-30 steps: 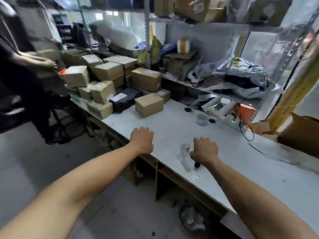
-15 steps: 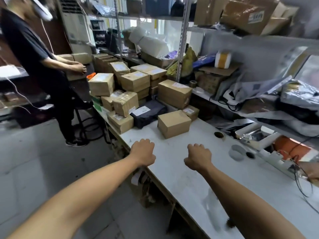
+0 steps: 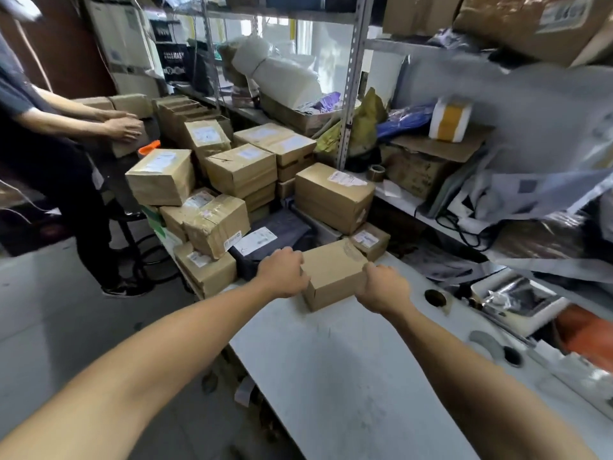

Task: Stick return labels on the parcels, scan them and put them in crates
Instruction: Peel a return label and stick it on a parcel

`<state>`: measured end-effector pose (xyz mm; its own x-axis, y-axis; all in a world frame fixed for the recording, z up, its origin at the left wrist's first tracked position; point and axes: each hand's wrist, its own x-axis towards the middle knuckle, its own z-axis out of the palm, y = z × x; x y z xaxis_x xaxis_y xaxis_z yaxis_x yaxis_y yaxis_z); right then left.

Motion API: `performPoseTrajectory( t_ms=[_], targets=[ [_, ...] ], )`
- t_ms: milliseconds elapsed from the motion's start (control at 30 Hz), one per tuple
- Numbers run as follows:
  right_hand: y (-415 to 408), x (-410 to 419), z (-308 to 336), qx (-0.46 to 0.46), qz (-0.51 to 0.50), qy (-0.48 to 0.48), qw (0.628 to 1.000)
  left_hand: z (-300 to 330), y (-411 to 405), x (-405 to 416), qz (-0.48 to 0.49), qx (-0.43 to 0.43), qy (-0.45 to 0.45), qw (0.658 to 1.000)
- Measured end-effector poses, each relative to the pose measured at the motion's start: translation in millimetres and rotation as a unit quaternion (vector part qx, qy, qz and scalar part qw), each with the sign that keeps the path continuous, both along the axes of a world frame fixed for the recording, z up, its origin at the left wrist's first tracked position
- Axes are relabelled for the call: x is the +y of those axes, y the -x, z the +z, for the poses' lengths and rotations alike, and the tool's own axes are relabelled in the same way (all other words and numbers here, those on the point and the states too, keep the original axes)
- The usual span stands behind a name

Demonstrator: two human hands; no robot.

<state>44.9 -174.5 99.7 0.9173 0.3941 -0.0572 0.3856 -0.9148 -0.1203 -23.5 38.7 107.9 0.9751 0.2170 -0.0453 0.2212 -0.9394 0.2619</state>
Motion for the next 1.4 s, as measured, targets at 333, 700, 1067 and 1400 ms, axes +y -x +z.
performPoseTrajectory(
  t_ms=[333, 700, 1067, 1400],
  targets=[
    [-173, 66, -17, 0.052, -0.122, -0.167, 0.977, -7, -216, 79, 0.028, -0.008, 0.176, 0.984],
    [-322, 110, -14, 0.148, -0.153, -0.142, 0.967, -56, -325, 113, 0.178, 0.082, 0.553, 0.81],
    [-279, 121, -13, 0.128, -0.189, -0.273, 0.935, -61, -298, 88, 0.14, 0.071, 0.662, 0.733],
    [-130, 79, -11, -0.017, -0.281, -0.495, 0.822, -28, -227, 23, 0.071, -0.063, 0.669, 0.737]
  ],
)
